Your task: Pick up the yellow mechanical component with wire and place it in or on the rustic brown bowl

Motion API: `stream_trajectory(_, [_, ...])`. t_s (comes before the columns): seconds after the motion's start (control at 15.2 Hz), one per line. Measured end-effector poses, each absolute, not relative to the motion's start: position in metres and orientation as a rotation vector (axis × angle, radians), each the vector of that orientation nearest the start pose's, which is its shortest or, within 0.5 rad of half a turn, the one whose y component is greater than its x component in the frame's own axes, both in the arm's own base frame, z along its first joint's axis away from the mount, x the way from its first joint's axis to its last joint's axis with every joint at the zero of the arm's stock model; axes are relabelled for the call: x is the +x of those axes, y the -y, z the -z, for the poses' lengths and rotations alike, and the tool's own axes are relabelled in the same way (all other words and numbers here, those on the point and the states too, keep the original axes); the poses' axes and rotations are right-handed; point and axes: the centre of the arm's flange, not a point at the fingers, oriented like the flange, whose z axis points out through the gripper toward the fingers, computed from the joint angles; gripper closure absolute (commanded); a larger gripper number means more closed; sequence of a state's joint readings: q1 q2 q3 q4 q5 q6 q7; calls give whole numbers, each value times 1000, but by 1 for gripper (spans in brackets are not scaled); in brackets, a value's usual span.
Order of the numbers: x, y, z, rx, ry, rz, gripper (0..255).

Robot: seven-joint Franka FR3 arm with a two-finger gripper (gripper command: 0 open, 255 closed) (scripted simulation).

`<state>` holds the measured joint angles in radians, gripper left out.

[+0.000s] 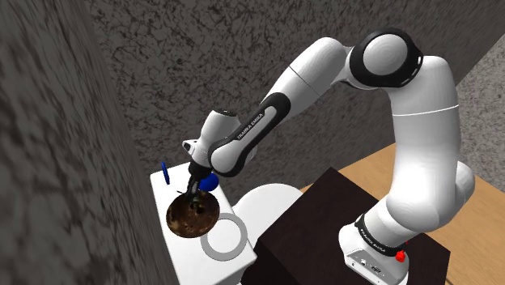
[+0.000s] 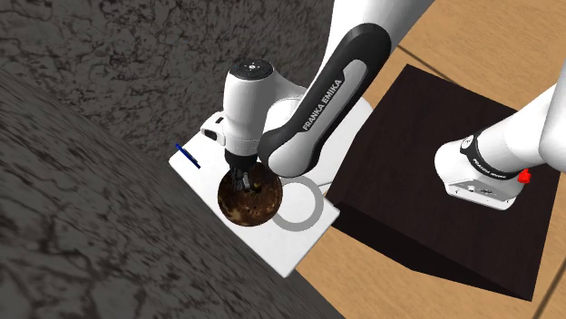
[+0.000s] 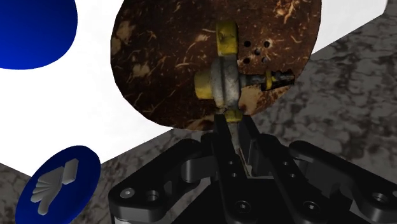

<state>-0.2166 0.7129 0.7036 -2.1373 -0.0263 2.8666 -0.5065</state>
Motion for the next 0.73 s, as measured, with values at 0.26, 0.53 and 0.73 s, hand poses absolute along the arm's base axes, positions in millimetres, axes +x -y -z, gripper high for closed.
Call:
stream_trajectory(0.26, [513, -278, -139, -2473, 1124, 252, 255])
stream_trajectory(0.53, [513, -278, -136, -2473, 1124, 251, 255])
stream_trajectory(0.73, [513, -278, -136, -2473, 1124, 251, 0])
